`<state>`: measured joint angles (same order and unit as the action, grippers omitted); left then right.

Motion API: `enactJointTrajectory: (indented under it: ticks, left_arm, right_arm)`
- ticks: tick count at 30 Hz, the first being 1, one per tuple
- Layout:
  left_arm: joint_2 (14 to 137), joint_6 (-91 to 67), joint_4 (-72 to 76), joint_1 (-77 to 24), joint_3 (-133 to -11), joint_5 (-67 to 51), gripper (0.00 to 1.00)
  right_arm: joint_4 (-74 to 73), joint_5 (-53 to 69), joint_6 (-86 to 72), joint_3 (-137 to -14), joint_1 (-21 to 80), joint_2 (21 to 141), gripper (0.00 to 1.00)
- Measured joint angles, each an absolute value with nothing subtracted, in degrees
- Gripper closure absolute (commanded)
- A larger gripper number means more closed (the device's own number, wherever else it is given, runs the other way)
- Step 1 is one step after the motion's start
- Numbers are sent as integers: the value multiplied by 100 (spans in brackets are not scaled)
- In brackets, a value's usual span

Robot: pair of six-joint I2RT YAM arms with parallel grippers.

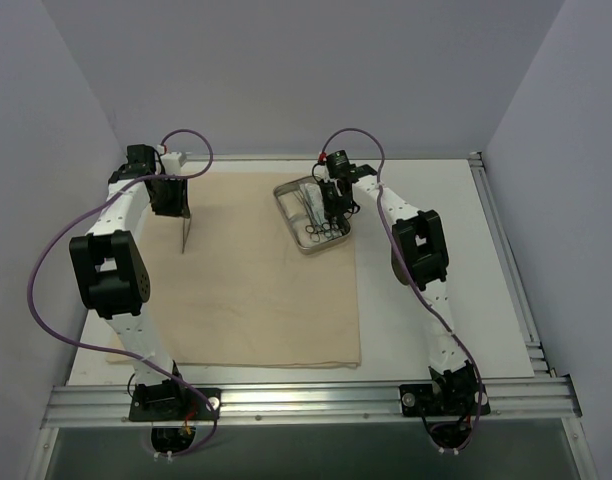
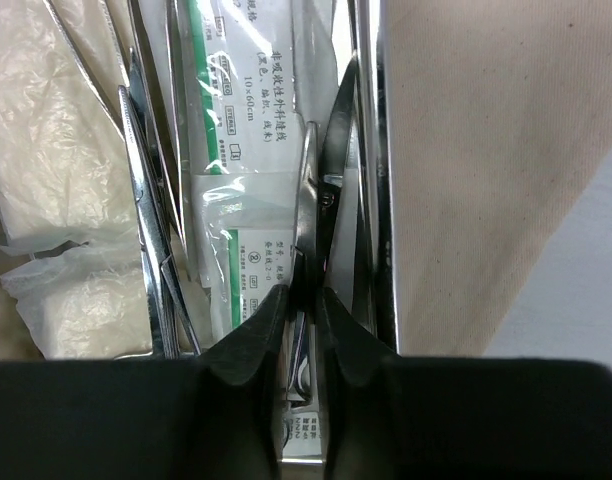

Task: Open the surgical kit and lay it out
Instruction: Pick up the medical item from the container.

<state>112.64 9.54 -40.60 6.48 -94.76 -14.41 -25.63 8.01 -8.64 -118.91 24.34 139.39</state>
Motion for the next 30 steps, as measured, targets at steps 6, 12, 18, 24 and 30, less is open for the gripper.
enactJointTrajectory:
  ticks: [6,12,18,24,30]
  left_arm:
    - [11264,956,-4058,648,-9476,-1444,57]
    - [11264,956,-4058,648,-9476,-1444,57]
    - [11264,958,-4060,648,-9476,-1444,57]
    - [11264,967,-4060,648,-9476,-1444,57]
    - [11264,969,-4060,648,-9476,-1444,57]
  right_arm:
    - [-2558,886,-886,-11904,2392,13946,100]
    - [-2552,891,-884,-11907,2392,13931,100]
    - [-2176,864,-947,-11531,2397,13684,100]
    - [-1662,829,-1094,-11330,2399,13356,100]
    - [-1328,827,-1264,-11330,2401,13294,100]
